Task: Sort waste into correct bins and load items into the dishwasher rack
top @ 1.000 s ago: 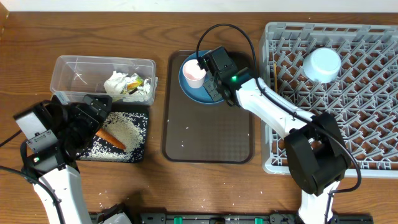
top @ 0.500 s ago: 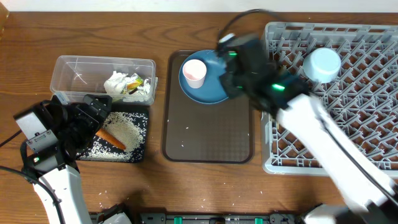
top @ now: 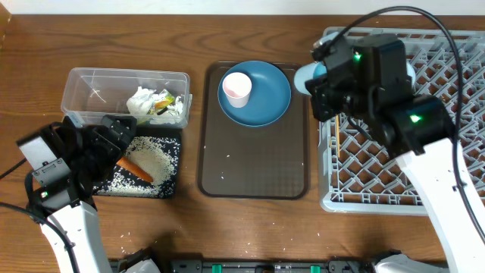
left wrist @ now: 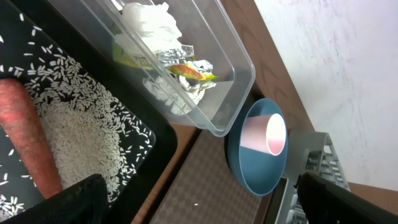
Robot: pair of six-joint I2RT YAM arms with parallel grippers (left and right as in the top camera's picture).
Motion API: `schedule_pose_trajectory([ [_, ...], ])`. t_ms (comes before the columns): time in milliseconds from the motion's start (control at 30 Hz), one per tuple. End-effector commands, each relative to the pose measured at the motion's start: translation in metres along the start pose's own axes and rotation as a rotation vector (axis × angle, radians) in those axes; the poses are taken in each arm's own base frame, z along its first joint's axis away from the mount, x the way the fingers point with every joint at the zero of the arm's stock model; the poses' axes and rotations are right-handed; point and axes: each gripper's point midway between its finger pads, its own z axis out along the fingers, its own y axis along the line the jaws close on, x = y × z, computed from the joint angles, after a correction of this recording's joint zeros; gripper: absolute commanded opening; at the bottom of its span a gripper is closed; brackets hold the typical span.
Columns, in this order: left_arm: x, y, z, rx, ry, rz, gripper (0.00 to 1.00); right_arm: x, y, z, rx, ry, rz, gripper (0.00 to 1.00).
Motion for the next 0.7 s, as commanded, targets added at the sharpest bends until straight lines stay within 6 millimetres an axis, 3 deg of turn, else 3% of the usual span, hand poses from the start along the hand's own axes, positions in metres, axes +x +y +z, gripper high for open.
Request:
schedule_pose_trajectory([
  [0, -0.005, -0.006, -0.005, 0.012, -0.016, 0.008, 1.0, 0.004, 0.013, 0.029, -0.059, 0.04, -0.002, 0.01],
  [100, -0.005, -0.006, -0.005, 0.012, -0.016, 0.008, 1.0, 0.011, 0.02, 0.071, -0.076, 0.087, -0.022, 0.01],
  [267, -0.005, -0.006, -0.005, 0.012, -0.016, 0.008, 1.0, 0.036, 0.017, 0.142, -0.044, 0.173, -0.041, 0.01],
  [400, -0.005, -0.006, -0.005, 0.012, -0.016, 0.008, 1.0, 0.061, 0.018, 0.184, -0.054, 0.237, -0.049, 0.01],
  [533, -0.005, -0.006, -0.005, 0.012, -0.016, 0.008, 1.0, 0.079, 0.019, 0.206, -0.059, 0.28, -0.049, 0.01],
  [667, -0.005, -0.006, -0.005, 0.012, -0.016, 0.008, 1.0, 0.077, 0.024, 0.201, -0.064, 0.281, -0.055, 0.01],
])
